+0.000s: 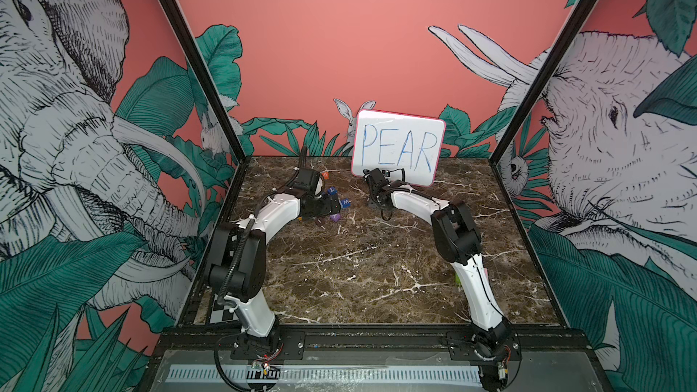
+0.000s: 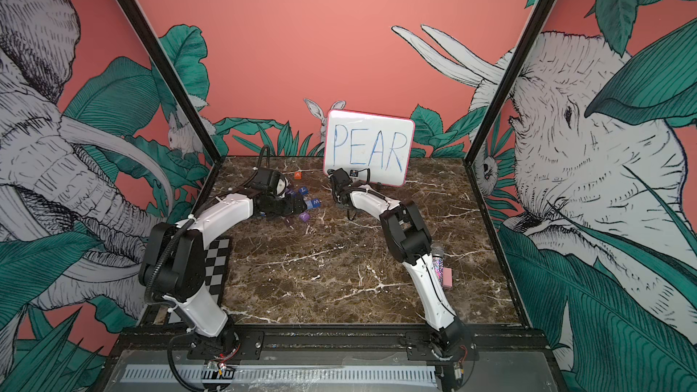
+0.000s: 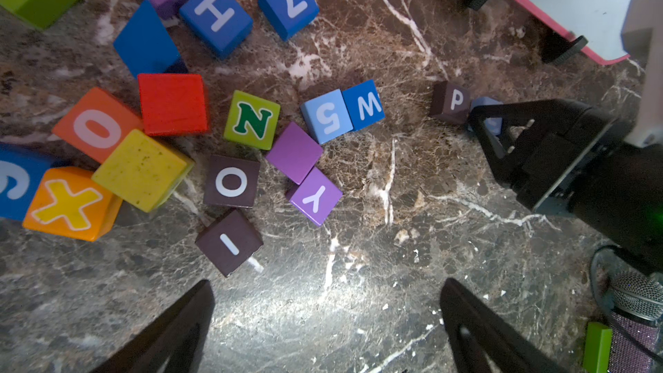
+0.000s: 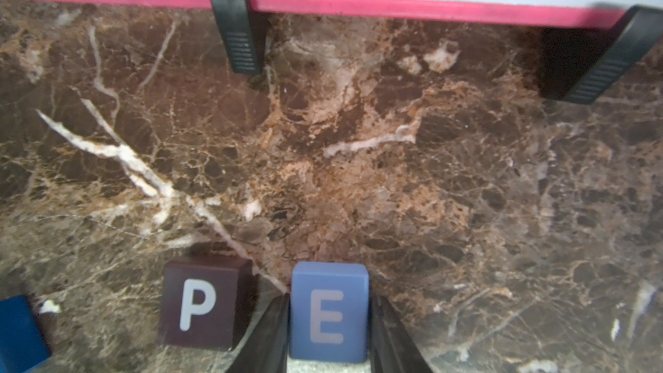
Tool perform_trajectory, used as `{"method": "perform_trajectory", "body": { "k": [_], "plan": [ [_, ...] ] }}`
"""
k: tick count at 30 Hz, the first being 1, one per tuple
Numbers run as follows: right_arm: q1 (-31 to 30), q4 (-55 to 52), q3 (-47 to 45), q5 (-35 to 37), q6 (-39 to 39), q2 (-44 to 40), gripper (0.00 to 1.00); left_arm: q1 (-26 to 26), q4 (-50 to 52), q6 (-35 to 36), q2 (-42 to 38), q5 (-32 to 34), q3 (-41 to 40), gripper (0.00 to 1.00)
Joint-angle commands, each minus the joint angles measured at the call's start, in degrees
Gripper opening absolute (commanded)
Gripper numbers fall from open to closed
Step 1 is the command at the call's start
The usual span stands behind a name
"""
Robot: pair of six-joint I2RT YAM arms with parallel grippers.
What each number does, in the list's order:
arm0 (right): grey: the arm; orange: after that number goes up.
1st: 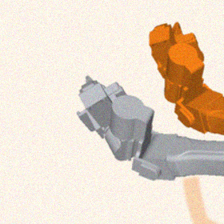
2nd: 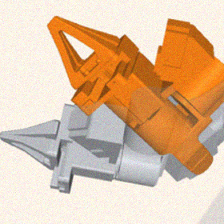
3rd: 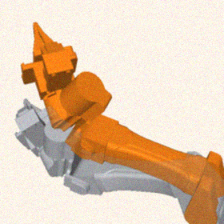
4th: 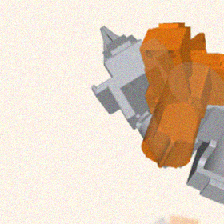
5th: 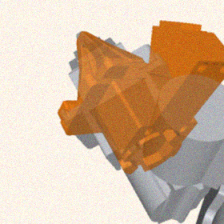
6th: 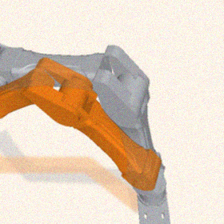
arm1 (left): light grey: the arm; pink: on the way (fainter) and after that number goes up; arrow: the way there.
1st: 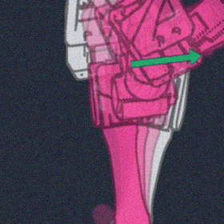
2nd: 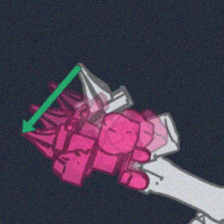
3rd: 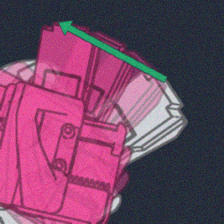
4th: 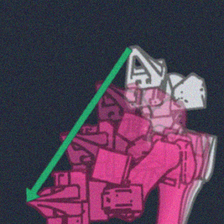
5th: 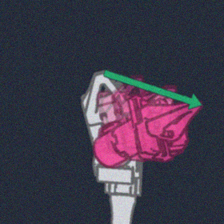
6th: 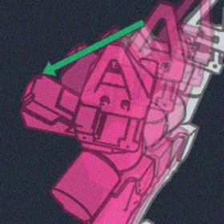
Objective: Spell the uppercase word “pear” with letter blocks
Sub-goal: Place the letter block at the center of the board.
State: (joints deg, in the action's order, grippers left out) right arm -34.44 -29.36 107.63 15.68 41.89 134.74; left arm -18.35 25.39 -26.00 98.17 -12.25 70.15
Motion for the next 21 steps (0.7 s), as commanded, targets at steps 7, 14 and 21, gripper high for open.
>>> {"method": "perform_trajectory", "body": {
  "k": [7, 14, 21],
  "plan": [
    [0.15, -0.21, -0.06, -0.11, 0.51, -3.22, 0.45, -0.02, 0.88, -0.56, -2.37, 0.92, 0.96, 0.99],
    [0.04, 2.49, -3.84, -2.68, -0.93, -8.30, 0.52, -0.02, 1.24, -1.57, -4.35, 0.23, 0.46, 0.99],
    [-0.10, 12.41, -15.41, -8.67, -11.30, -16.24, 0.79, 3.18, 4.68, 0.30, -6.61, 3.37, 0.69, 0.99]
  ]
}}
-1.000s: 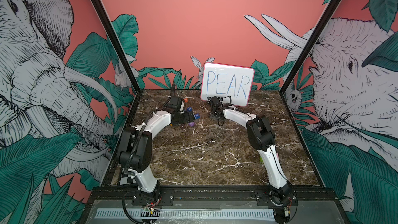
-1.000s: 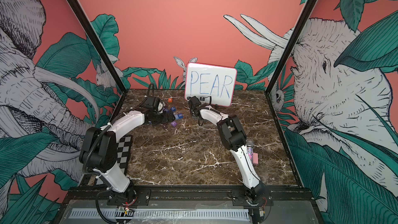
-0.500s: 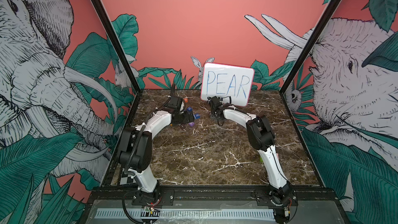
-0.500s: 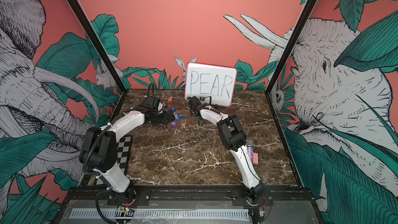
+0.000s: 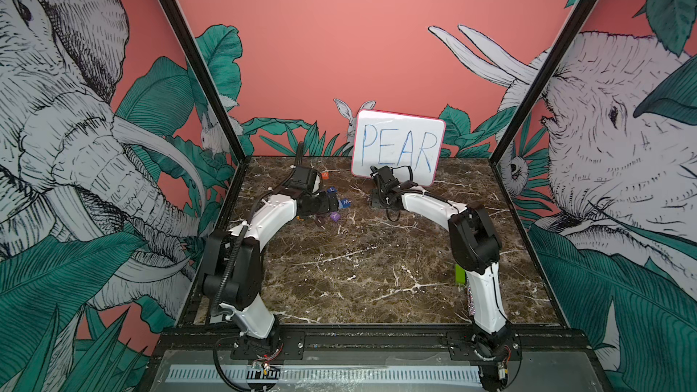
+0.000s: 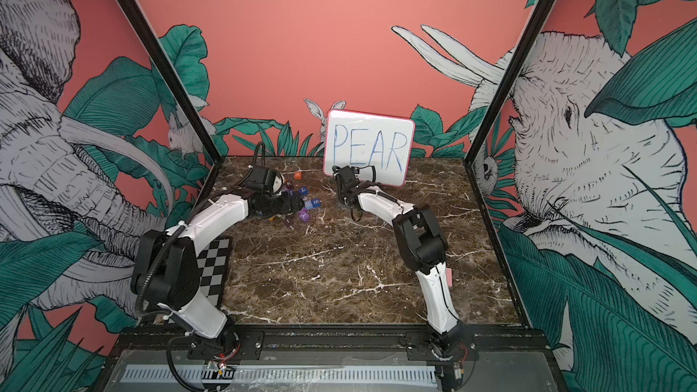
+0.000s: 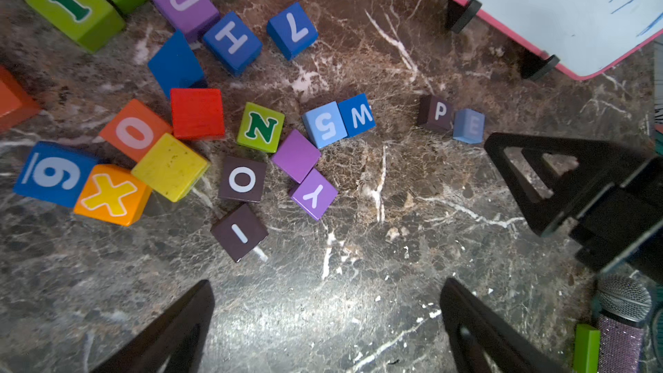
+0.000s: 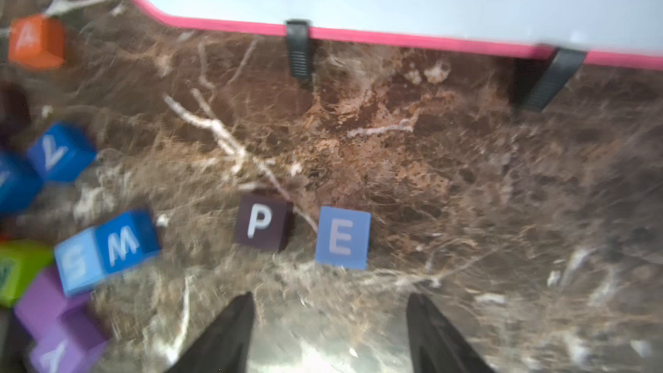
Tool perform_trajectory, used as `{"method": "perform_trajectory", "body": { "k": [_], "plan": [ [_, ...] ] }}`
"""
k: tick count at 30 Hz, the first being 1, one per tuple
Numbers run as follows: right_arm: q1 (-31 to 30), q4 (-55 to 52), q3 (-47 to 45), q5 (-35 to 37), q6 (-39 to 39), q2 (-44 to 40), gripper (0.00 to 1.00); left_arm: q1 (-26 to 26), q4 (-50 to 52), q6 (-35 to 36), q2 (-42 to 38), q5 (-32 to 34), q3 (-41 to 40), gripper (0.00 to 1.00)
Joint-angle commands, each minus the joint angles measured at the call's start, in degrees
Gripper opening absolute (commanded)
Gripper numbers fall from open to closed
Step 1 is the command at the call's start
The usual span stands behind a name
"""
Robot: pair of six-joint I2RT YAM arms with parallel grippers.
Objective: Spell the uppercase word “pear” with letter blocks
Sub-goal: Place the letter block at the center of the board, then pick up the letter block from the center of the board.
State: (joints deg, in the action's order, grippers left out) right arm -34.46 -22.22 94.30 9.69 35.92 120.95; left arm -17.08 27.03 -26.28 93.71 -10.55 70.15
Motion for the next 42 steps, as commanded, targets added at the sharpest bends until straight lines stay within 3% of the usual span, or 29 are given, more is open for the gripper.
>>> {"method": "perform_trajectory", "body": {
  "k": [1, 6, 16, 25, 34, 42],
  "plan": [
    [-0.13, 5.62, -2.48, -3.95, -7.26, -2.69, 0.82, 2.40, 3.50, 0.78, -1.83, 1.81, 1.04, 0.99],
    [-0.36, 7.92, -4.60, -7.97, -14.11, -3.82, 0.99, 5.07, 6.71, 2.28, -0.18, 2.76, 3.28, 0.98],
    [-0.37, 17.61, -9.89, -12.45, -24.73, -7.00, 0.99, 8.20, 10.21, 3.79, 3.29, 5.97, 6.66, 0.93],
    [0.47, 21.73, -3.20, -20.82, -32.42, -1.98, 0.99, 8.35, 12.70, 4.37, 11.01, 5.79, 16.09, 0.87],
    [3.60, 19.75, -0.35, -25.55, -34.54, 0.62, 0.99, 8.30, 15.21, 5.81, 22.00, 5.80, 27.79, 0.79],
    [3.92, 18.70, -0.27, -25.49, -34.61, 1.48, 0.99, 8.21, 14.38, 5.10, 27.41, 2.89, 31.01, 0.74]
  ]
}}
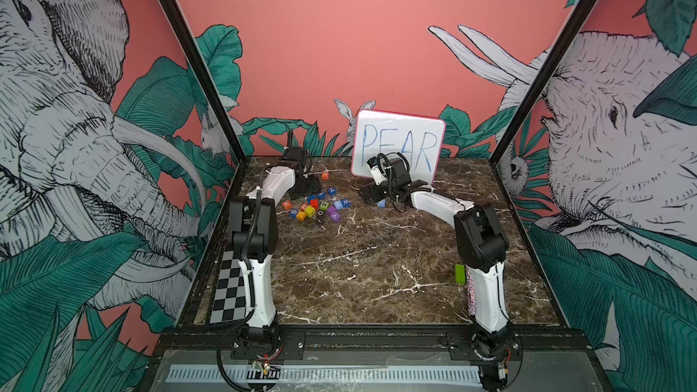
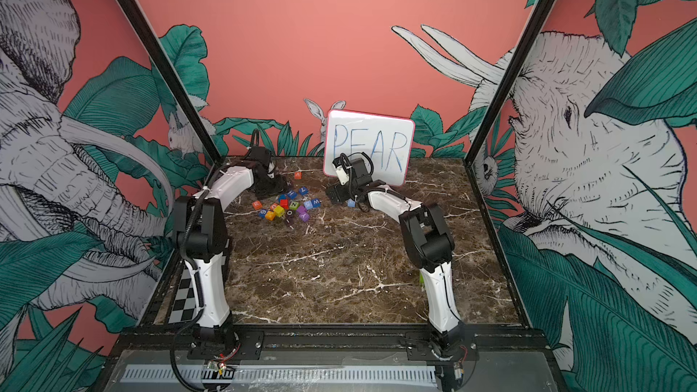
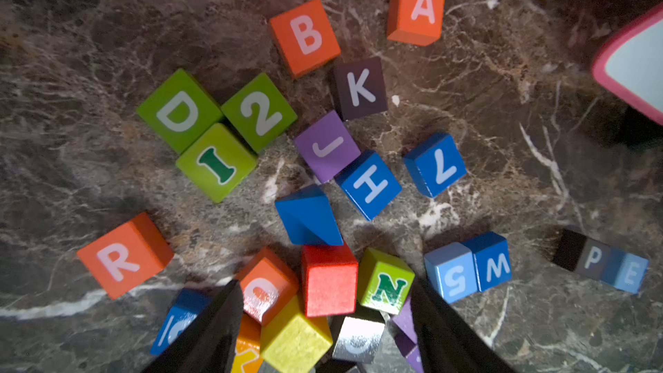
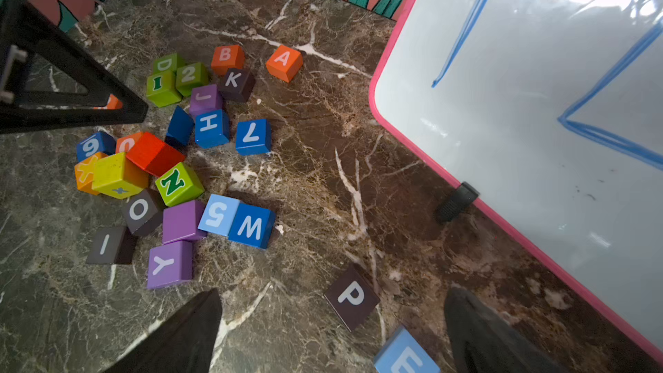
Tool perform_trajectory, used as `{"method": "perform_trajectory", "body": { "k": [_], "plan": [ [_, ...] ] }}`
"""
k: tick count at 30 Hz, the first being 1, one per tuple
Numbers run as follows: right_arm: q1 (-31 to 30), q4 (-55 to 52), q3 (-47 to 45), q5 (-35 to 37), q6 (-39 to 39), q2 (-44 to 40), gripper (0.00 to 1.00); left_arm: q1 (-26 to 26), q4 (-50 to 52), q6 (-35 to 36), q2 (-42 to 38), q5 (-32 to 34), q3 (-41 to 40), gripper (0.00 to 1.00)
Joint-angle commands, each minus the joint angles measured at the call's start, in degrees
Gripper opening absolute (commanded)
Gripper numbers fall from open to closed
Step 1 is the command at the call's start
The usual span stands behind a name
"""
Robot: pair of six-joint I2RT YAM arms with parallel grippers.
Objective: Spell the uppercase word “pear” with letter blocks
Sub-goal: Pick up the letter block from the center of the board.
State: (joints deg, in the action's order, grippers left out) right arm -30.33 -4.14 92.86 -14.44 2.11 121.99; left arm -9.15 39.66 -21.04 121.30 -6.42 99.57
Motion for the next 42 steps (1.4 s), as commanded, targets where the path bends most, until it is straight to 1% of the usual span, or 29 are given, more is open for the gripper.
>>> {"method": "perform_trajectory", "body": {
  "k": [1, 3, 5, 8, 10, 14, 18, 20, 26, 32, 37, 40, 42],
  "plan": [
    [-0.09, 0.80, 1.04, -1.53, -0.65, 0.47, 0.99, 0.27, 1.57, -0.14, 0.20, -1.38, 1.59, 0.74],
    [-0.13, 1.24, 0.77, -1.64, -0.27, 0.65, 0.99, 0.14, 1.56, 0.03, 0.88, -1.02, 2.43, 0.72],
    [-0.14, 1.77, 0.56, -2.04, 0.58, 0.79, 0.99, -0.17, 2.09, 0.37, 2.23, 0.30, 5.53, 0.72],
    [-0.04, 4.04, -0.39, -2.84, 2.87, 0.86, 0.99, -1.07, 3.07, 0.98, 6.55, 3.00, 13.82, 0.68],
    [0.00, 4.94, -0.78, -3.70, 4.32, 0.91, 0.99, -2.12, 3.05, 1.73, 10.55, 6.17, 20.77, 0.65],
    [-0.01, 5.33, -1.06, -4.16, 5.28, 0.90, 0.99, -3.28, -0.32, 1.81, 17.76, 9.65, 30.15, 0.62],
    [0.32, 4.85, -1.28, -3.61, 4.95, -0.11, 0.99, -3.77, -0.83, 1.51, 24.75, 10.37, 38.62, 0.62],
    [0.51, 5.06, -1.60, -3.87, 5.18, -0.50, 0.99, -4.08, -0.96, 1.64, 27.16, 10.48, 41.26, 0.62],
    [0.86, 5.46, -1.98, -5.31, 6.35, -0.59, 0.99, -4.67, -4.82, 1.63, 29.58, 11.31, 41.79, 0.63],
    [1.10, 5.72, -2.38, -5.57, 6.87, -0.73, 0.99, -5.00, -4.11, 1.95, 32.43, 12.99, 43.24, 0.61],
    [1.32, 6.04, -2.33, -5.89, 7.48, -0.84, 0.99, -5.77, -2.80, 3.54, 34.45, 13.79, 44.20, 0.53],
    [1.52, 6.21, -2.62, -5.93, 7.64, -1.06, 0.99, -5.93, -1.66, 3.49, 35.33, 13.60, 45.21, 0.49],
    [1.66, 6.73, -2.97, -6.11, 8.10, -1.31, 0.99, -5.97, -1.92, 3.58, 35.28, 13.79, 45.22, 0.45]
  ]
}}
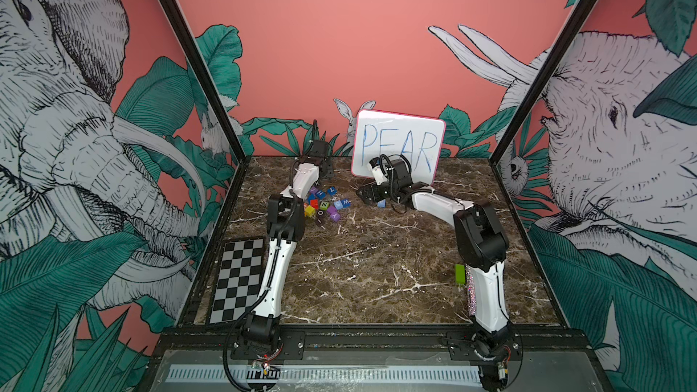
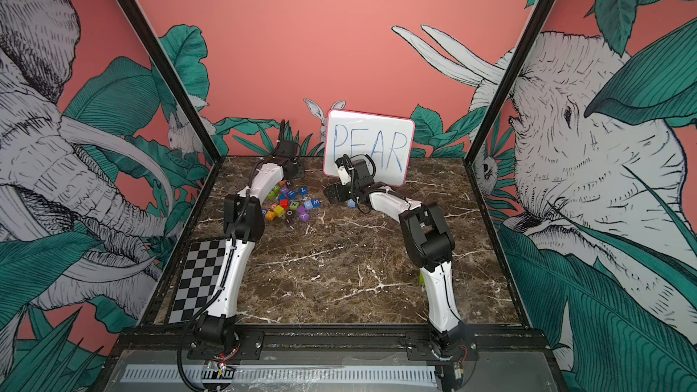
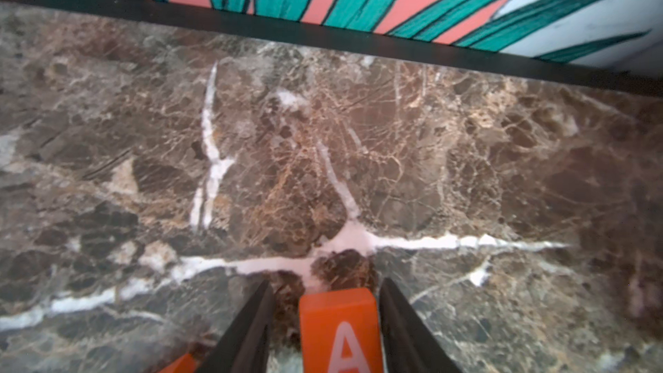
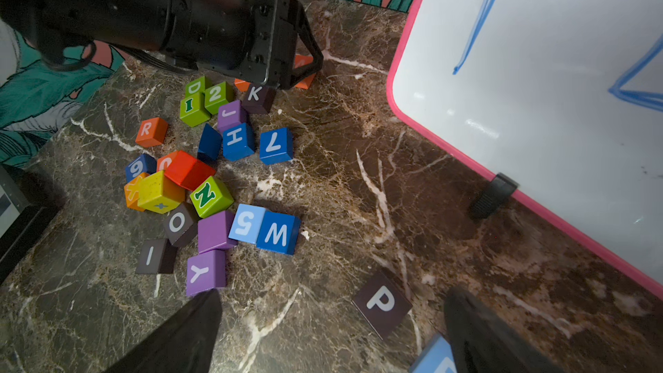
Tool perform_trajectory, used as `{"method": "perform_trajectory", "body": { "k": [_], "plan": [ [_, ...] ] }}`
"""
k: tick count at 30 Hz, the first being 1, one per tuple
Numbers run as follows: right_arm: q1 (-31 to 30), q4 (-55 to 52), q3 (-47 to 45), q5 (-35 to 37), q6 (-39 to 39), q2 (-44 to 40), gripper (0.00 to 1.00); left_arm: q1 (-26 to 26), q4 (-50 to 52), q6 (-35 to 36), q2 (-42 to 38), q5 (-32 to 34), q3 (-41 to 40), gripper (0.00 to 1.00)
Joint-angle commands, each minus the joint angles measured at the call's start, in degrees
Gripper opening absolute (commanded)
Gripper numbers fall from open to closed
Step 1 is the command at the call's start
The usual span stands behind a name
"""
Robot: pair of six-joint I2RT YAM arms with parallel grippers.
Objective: Spell the uppercase word “pear” with letter blocks
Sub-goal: Pick up the letter block from the center of the board.
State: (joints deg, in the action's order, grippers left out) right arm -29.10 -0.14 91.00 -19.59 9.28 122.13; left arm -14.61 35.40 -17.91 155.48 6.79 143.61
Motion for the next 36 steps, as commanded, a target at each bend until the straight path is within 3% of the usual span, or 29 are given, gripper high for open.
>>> {"method": "perform_trajectory", "body": {
  "k": [1, 13, 23, 31, 36],
  "plan": [
    [0.49, 2.78, -1.18, -1.06, 0.98, -1.52, 0.99, -0.51, 2.39, 0.46, 1.13, 0.62, 1.15, 0.44],
    [0.86, 3.96, -2.70, -0.97, 2.17, -3.21, 0.99, -0.86, 1.01, 0.01, -3.39, 1.21, -5.14, 0.35],
    [0.83, 2.49, -3.44, 1.20, 3.56, -4.44, 0.99, -1.36, 2.34, -0.80, -7.32, -0.45, -5.15, 0.28],
    [2.01, -2.16, -7.52, 7.31, 4.58, -9.70, 0.99, -4.81, 0.38, -2.56, -20.03, 0.60, -18.49, 0.28],
    [3.42, -1.67, -16.98, 9.43, 7.58, -15.22, 0.99, -9.52, -1.47, -5.29, -27.48, 1.15, -28.11, 0.28]
  ]
}}
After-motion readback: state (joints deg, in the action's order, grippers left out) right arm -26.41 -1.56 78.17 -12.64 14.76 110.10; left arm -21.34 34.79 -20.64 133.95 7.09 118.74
